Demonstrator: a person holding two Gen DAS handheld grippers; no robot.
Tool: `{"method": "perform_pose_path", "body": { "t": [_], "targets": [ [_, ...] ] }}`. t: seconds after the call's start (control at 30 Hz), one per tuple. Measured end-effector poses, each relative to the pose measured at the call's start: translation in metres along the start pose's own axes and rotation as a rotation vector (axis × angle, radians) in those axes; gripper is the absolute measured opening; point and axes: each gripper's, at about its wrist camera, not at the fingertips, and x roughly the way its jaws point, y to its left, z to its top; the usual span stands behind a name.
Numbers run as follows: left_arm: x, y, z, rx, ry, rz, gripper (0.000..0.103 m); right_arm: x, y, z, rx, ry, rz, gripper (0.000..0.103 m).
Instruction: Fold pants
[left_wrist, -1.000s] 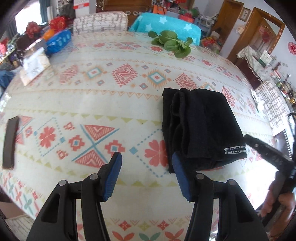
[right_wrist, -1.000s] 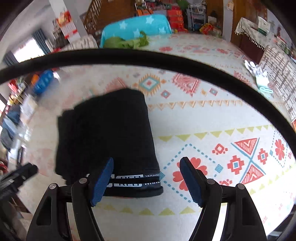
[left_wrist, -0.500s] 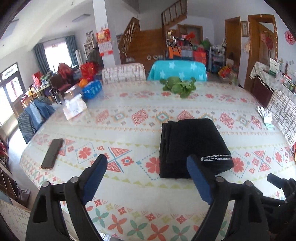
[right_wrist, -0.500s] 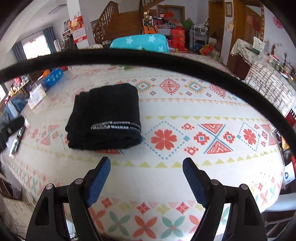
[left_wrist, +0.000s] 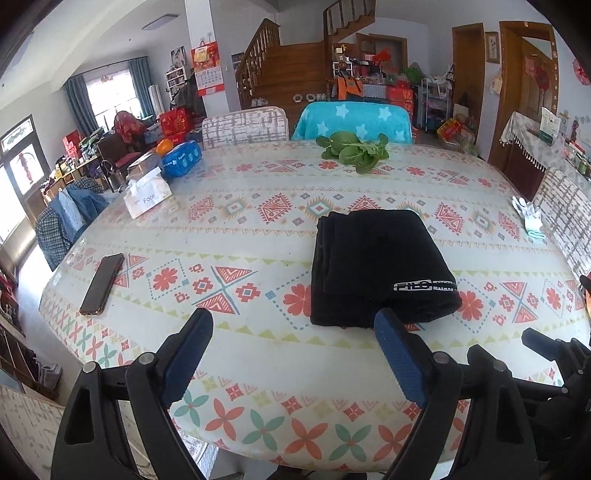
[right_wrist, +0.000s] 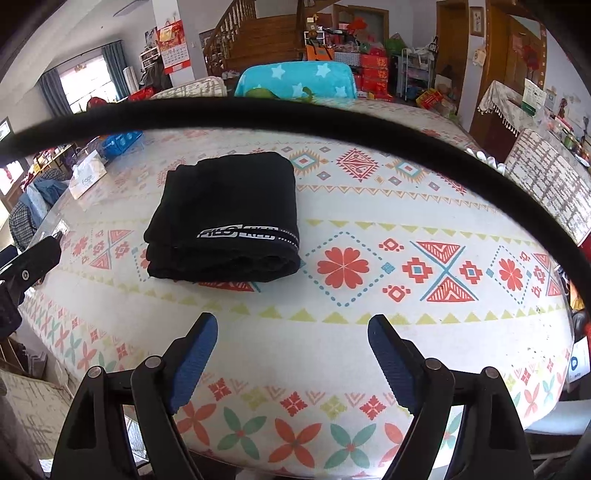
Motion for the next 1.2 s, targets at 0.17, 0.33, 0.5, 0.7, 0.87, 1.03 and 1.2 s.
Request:
{"method": "perform_pose_path", "body": {
  "t": [0.17, 0.33, 0.5, 0.7, 0.87, 1.03, 1.2],
  "targets": [
    [0.008, 0.001, -0.001, -0.008, 0.028, -0.019, 0.089, 0.004, 0.004, 0.0, -0.017, 0.012, 0.0, 0.088],
    [0.018, -0.002, -0.002, -0.014, 0.062, -0.041, 0.089, 0.009, 0.004, 0.0, -0.016, 0.03, -0.007, 0.088],
    [0.025, -0.002, -0.004, -0.022, 0.088, -0.059, 0.089, 0.012, 0.003, -0.001, -0.009, 0.041, -0.016, 0.088],
    [0.034, 0.001, -0.006, -0.033, 0.122, -0.074, 0.089, 0.019, 0.002, -0.001, 0.003, 0.07, -0.015, 0.088],
    [0.045, 0.006, -0.006, -0.041, 0.144, -0.075, 0.089, 0.024, 0.002, 0.001, 0.017, 0.087, -0.017, 0.088],
    [0.068, 0.012, -0.011, -0.042, 0.193, -0.085, 0.089, 0.037, 0.004, 0.002, 0.041, 0.127, -0.009, 0.088],
    [0.095, 0.017, -0.017, -0.03, 0.245, -0.102, 0.089, 0.05, 0.003, 0.003, 0.062, 0.167, -0.006, 0.088]
  ]
}}
